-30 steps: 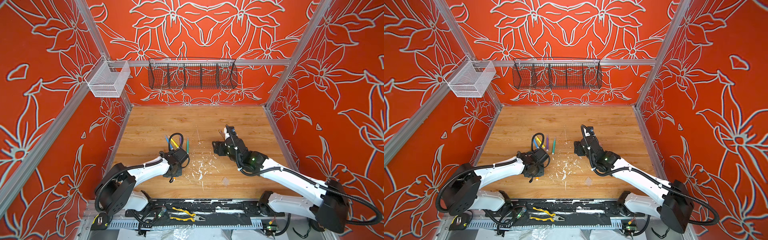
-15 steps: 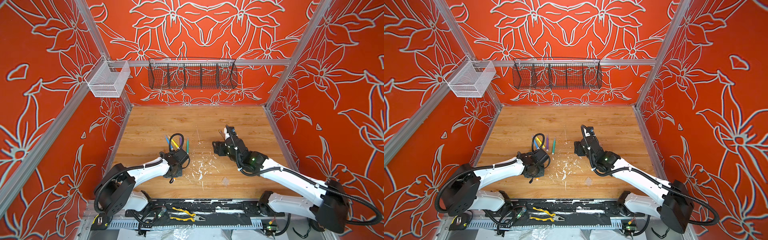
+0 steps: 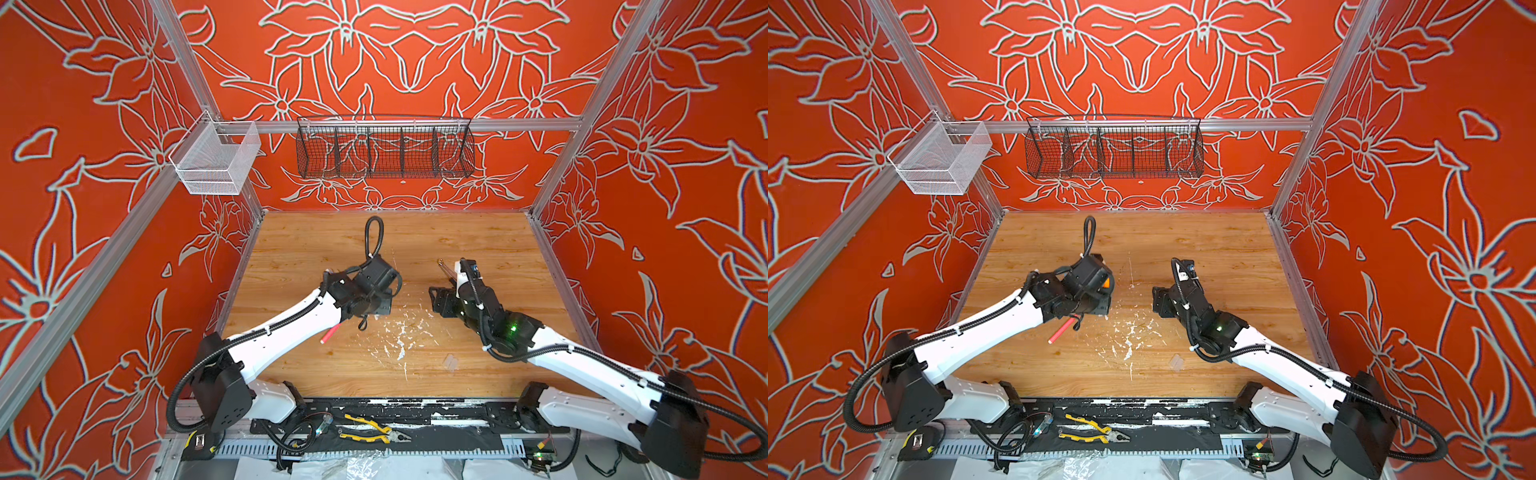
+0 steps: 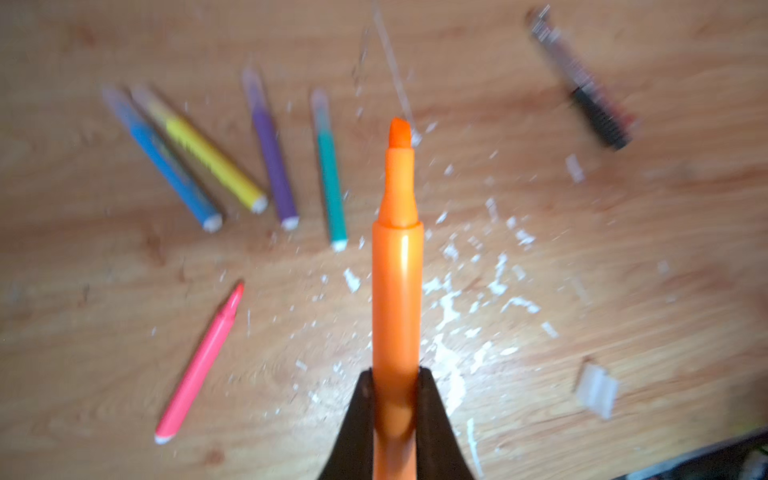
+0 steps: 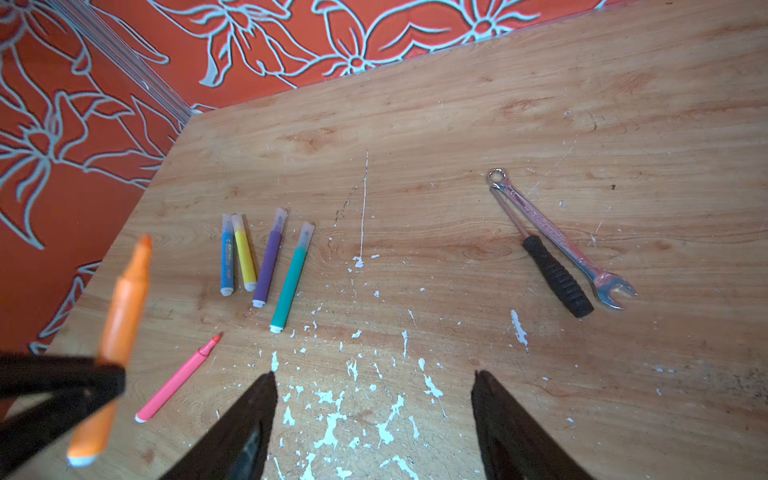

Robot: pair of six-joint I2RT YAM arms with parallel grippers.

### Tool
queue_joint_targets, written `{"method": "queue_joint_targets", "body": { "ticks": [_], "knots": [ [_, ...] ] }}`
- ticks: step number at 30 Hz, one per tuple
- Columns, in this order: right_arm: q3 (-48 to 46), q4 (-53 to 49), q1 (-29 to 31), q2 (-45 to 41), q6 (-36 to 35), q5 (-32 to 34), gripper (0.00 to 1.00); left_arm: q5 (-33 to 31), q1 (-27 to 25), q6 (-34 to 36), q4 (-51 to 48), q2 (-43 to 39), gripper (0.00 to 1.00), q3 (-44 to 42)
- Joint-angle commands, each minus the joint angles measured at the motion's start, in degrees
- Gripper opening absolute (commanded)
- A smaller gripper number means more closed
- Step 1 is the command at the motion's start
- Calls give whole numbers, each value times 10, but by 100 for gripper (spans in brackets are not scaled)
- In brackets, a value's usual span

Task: Insert the pens into the pen caps

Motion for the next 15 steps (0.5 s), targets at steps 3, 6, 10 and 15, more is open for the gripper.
{"method": "queue_joint_targets", "body": {
  "ticks": [3, 6, 10, 15],
  "knots": [
    [-54, 90, -4, -67, 16, -28, 77, 4, -1, 124, 117, 0, 6, -5],
    [-89, 147, -5, -104, 6, -57, 77, 25, -7, 150, 238, -13, 8, -82],
    [-136, 230, -5, -138, 25, -111, 76, 13, -38, 199, 309, -27, 8, -135],
    [-157, 292, -5, -128, 63, -168, 72, 12, -73, 231, 357, -69, 8, -178]
  ]
}}
